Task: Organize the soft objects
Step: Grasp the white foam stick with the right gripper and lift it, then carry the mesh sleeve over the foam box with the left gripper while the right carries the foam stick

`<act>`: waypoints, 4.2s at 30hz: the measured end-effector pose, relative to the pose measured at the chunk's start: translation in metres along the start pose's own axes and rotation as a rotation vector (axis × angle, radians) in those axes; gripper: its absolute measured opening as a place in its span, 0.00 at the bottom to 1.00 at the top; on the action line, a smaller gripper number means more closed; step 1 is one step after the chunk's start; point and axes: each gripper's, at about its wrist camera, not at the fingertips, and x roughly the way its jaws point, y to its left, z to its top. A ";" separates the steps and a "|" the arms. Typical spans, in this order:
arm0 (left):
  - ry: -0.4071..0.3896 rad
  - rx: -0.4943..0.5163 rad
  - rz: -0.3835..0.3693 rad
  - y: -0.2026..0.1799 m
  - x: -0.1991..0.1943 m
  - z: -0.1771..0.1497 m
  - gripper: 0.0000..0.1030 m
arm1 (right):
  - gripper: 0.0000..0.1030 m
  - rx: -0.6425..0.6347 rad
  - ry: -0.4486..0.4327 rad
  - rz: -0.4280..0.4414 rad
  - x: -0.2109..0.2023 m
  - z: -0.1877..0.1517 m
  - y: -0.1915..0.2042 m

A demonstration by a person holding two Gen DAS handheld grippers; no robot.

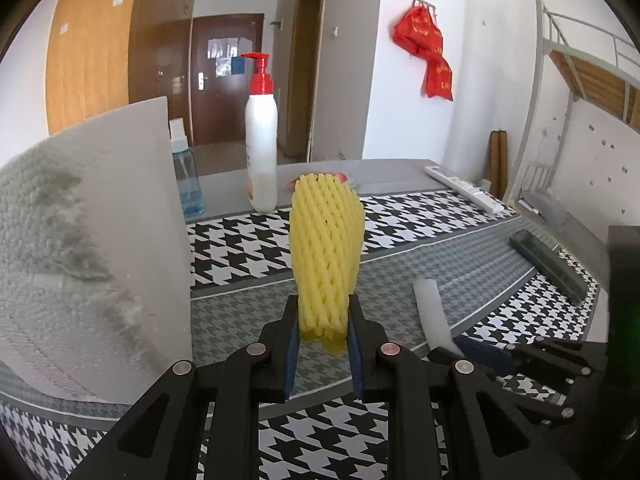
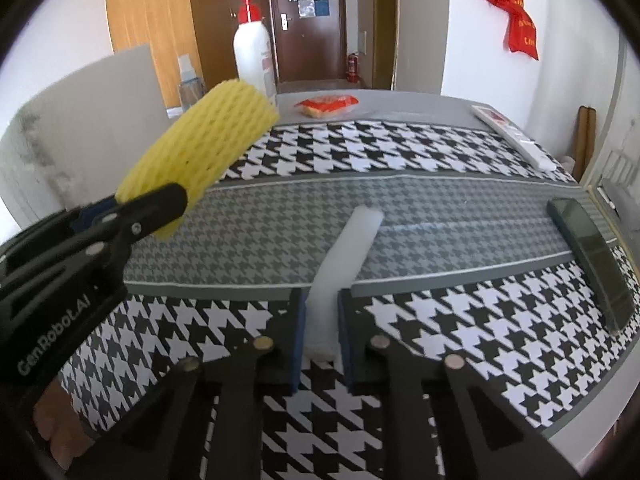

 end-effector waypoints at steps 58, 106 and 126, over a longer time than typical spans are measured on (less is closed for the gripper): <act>-0.108 0.050 0.069 -0.014 -0.057 0.014 0.22 | 0.13 -0.028 -0.256 0.069 -0.082 0.028 -0.007; -0.159 0.046 0.084 -0.004 -0.076 0.019 0.22 | 0.14 -0.067 0.011 0.084 -0.017 -0.018 -0.019; -0.201 0.039 0.113 0.001 -0.089 0.027 0.22 | 0.14 -0.090 -0.186 0.139 -0.074 0.027 0.004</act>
